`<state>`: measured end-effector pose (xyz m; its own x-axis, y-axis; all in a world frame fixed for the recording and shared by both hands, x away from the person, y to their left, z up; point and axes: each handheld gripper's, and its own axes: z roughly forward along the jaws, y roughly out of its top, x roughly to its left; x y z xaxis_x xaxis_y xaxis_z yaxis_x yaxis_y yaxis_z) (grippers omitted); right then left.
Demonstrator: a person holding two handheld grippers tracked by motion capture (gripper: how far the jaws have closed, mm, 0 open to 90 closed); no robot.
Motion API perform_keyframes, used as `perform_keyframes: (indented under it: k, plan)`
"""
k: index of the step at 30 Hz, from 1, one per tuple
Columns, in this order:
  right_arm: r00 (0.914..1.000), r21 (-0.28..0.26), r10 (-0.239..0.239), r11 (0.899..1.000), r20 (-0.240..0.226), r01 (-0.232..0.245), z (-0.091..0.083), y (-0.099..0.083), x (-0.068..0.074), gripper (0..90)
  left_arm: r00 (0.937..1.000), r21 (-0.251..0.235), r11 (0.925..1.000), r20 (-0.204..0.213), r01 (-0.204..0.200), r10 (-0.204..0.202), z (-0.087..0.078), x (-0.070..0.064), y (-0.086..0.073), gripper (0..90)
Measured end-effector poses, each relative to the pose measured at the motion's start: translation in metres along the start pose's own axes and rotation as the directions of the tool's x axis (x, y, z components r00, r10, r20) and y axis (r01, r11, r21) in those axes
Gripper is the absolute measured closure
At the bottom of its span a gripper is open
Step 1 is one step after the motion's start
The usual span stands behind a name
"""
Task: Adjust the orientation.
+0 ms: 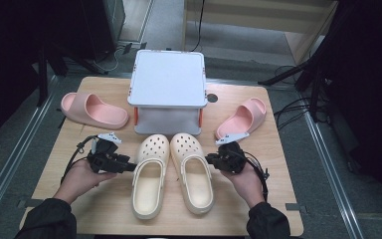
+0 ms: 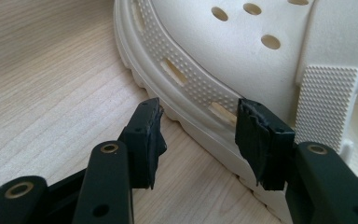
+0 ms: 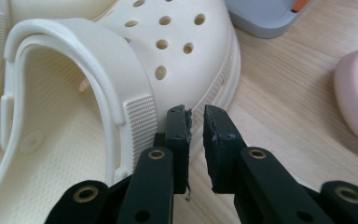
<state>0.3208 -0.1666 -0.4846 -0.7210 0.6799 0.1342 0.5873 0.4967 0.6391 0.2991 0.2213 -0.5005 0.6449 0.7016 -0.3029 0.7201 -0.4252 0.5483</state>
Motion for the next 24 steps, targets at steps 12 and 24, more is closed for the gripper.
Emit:
perform_keyframes:
  k: [12,24]
  plan:
    - [0.9989,-0.025,0.026,0.999,-0.040,-0.027,0.003,-0.006,0.015,79.5,0.9985,0.030,0.9988,0.040,-0.040,0.039,0.007,-0.006,0.008,49.6]
    - [0.9968,-0.182,0.058,0.981,-0.054,-0.067,-0.030,-0.003,0.029,66.2,0.9992,-0.050,0.9979,0.002,-0.041,0.041,-0.010,0.001,0.010,57.8]
